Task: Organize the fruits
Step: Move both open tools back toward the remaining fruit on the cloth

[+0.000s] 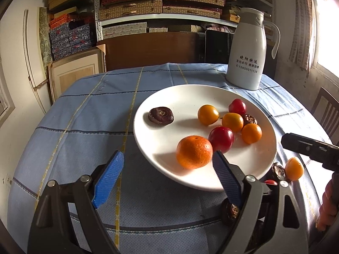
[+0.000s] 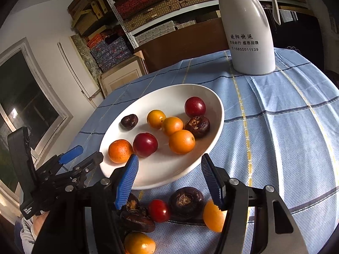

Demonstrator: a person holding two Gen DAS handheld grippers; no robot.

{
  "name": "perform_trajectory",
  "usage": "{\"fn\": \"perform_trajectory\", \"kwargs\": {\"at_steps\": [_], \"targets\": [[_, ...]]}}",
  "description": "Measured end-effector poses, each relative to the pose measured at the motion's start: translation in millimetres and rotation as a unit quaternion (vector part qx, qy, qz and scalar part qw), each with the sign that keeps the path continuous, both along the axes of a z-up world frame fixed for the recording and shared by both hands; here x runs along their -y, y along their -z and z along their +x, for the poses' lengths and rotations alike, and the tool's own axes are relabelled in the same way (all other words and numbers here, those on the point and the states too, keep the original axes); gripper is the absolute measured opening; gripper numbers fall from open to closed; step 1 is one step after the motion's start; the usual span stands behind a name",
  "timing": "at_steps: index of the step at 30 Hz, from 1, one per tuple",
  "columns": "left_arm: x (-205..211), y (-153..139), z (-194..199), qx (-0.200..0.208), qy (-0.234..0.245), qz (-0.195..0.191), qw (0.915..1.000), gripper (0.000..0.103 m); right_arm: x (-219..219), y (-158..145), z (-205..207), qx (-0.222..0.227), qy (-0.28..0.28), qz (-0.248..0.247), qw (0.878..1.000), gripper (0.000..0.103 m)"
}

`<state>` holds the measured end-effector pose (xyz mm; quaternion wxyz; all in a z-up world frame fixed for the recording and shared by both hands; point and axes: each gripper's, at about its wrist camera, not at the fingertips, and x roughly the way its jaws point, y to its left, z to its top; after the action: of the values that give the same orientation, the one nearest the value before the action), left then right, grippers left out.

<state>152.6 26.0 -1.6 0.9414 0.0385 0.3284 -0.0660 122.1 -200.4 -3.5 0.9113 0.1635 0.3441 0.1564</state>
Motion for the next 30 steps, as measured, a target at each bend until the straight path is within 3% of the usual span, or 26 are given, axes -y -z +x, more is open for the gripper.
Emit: {"fn": "perform_trajectory", "kwargs": {"at_steps": [18, 30], "targets": [[5, 5, -45, 0.012, -0.002, 0.013, 0.9998, 0.087, 5, 12, -40, -0.003, 0.015, 0.003, 1.0, 0.064], [9, 15, -71, -0.012, 0.043, -0.018, 0.9988, 0.09, 22, 19, -80, -0.001, 0.038, 0.003, 0.999, 0.072]]}}
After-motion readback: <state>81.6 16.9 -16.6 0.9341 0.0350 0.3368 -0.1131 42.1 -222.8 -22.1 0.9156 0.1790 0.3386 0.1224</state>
